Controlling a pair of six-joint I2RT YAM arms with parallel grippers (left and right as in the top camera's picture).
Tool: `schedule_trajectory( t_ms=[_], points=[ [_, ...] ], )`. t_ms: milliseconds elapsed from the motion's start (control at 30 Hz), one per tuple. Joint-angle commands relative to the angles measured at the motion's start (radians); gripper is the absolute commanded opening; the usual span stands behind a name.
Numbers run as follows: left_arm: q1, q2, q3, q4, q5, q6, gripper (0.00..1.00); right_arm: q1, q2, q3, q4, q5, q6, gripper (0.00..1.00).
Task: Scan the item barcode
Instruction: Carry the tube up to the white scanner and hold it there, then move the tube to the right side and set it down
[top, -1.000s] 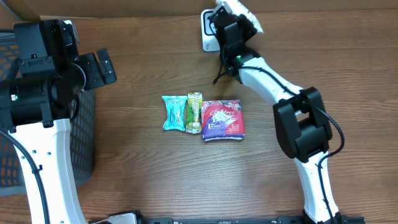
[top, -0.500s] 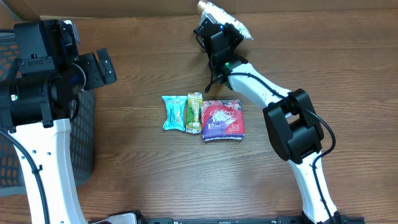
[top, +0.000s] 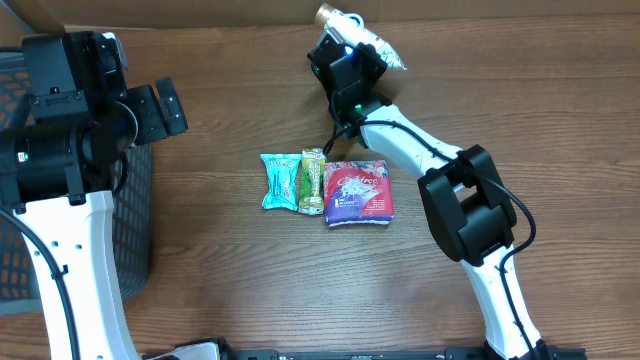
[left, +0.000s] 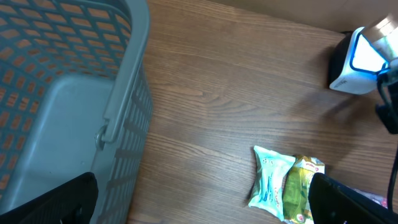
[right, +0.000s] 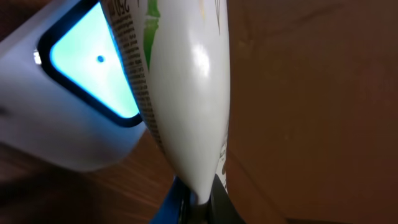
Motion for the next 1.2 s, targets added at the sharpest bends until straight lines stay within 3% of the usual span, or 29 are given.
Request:
schedule_trajectory(
  t_ms=[0, 133, 267, 433, 667, 867, 1000, 1167],
  points=[
    [0.003, 0.002, 0.002, 0.002, 0.005, 0.019, 1.00, 0.031, -0.127, 0.023, -0.083, -0.032, 0.125, 0.04],
    [0.003, 0.002, 0.002, 0.002, 0.006, 0.019, 1.00, 0.036, -0.296, 0.023, -0.266, -0.152, 0.322, 0.04],
    [0.003, 0.002, 0.002, 0.002, 0.006, 0.019, 0.99, 0.016, -0.524, 0.023, -0.542, -0.430, 0.702, 0.04],
    [0.003, 0.002, 0.002, 0.002, 0.005, 0.019, 1.00, -0.115, -0.722, 0.023, -0.847, -0.655, 1.058, 0.04],
    [0.003, 0.002, 0.002, 0.002, 0.005, 0.019, 1.00, -0.423, -0.766, -0.011, -1.150, -0.809, 1.111, 0.04],
    [0.003, 0.002, 0.002, 0.002, 0.005, 0.019, 1.00, -0.681, -0.764, -0.279, -1.017, -0.935, 1.018, 0.04],
    [0.003, 0.002, 0.002, 0.002, 0.005, 0.019, 1.00, -0.847, -0.763, -0.549, -0.719, -1.114, 1.013, 0.04],
    [0.003, 0.002, 0.002, 0.002, 0.005, 0.019, 1.00, -0.944, -0.736, -0.750, -0.436, -1.256, 1.008, 0.04]
  ],
)
